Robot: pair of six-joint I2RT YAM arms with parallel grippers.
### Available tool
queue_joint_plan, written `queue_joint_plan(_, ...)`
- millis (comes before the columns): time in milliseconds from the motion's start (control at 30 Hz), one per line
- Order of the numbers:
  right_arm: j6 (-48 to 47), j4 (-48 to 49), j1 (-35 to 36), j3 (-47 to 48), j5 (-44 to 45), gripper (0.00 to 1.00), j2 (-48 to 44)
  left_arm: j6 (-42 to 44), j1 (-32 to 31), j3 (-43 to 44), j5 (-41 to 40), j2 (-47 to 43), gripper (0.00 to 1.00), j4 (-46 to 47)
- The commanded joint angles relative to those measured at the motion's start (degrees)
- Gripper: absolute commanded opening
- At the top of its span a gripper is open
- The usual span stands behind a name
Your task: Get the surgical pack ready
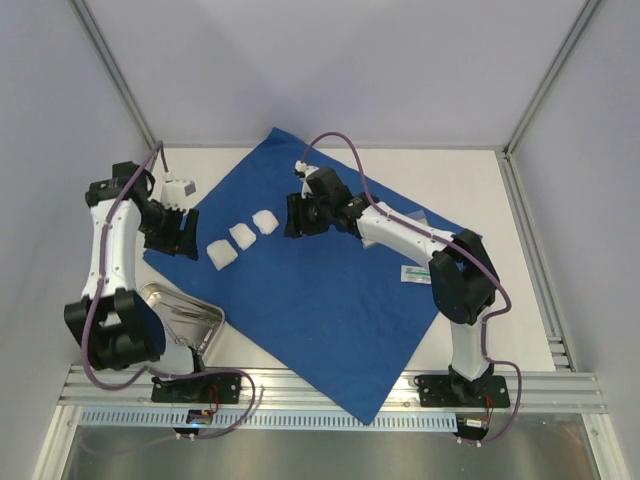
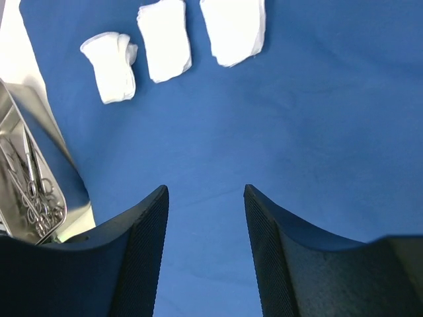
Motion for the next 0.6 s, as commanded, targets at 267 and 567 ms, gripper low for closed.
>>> queue_joint_plan(267, -2.37, 6.31, -1.91, 0.16, -4.4, 0.48, 0.69, -11.12, -4.85, 2.44, -3.54, 23.59, 0.7, 15.51)
queue_joint_plan(567, -0.35, 8.42, -1.91, -0.36, -4.66, 0.46, 3.5, -14.38, -7.75, 4.38, -2.55, 29.39, 0.59, 22.9)
